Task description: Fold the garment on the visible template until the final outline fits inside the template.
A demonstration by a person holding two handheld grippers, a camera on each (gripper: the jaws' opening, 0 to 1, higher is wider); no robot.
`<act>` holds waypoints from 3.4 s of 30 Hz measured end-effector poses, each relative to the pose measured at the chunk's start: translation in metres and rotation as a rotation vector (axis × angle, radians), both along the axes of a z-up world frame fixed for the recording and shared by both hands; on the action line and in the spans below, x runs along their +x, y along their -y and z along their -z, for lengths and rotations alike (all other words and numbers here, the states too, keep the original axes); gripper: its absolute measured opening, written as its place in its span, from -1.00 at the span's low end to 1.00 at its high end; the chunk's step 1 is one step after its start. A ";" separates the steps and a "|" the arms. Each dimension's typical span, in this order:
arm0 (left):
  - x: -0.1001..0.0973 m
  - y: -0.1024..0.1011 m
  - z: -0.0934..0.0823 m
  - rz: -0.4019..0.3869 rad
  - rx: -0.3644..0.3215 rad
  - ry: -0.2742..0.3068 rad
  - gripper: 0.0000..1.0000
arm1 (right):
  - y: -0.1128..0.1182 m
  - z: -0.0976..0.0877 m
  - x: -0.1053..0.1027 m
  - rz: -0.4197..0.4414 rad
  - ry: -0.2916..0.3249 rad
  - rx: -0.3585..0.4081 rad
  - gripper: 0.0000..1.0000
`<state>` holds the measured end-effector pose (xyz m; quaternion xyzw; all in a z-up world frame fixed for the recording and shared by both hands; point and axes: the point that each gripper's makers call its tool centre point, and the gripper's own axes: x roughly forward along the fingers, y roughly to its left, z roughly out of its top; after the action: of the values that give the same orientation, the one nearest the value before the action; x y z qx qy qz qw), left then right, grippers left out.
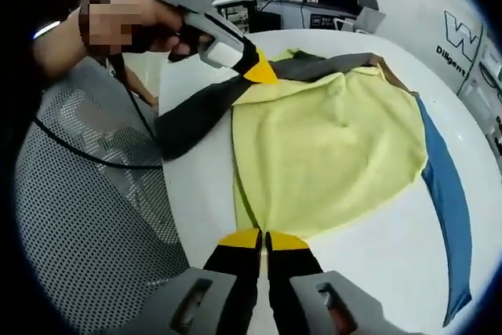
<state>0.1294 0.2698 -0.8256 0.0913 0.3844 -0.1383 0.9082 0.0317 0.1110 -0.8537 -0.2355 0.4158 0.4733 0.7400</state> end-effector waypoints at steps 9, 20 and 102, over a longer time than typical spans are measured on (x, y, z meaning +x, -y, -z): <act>0.000 -0.012 -0.003 -0.034 0.004 0.006 -0.98 | 0.021 0.001 -0.002 -0.008 -0.024 -0.027 -1.00; -0.004 -0.020 -0.004 -0.053 0.012 0.004 -0.98 | 0.044 0.000 -0.002 0.010 -0.054 -0.041 -1.00; 0.151 -0.113 -0.142 -0.278 0.050 0.373 -0.98 | 0.096 0.006 -0.015 0.014 -0.145 -0.095 -1.00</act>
<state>0.2803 0.3825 -0.6835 0.0838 0.2221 0.0170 0.9713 0.0170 0.0149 -0.8601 -0.2324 0.4919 0.4639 0.6992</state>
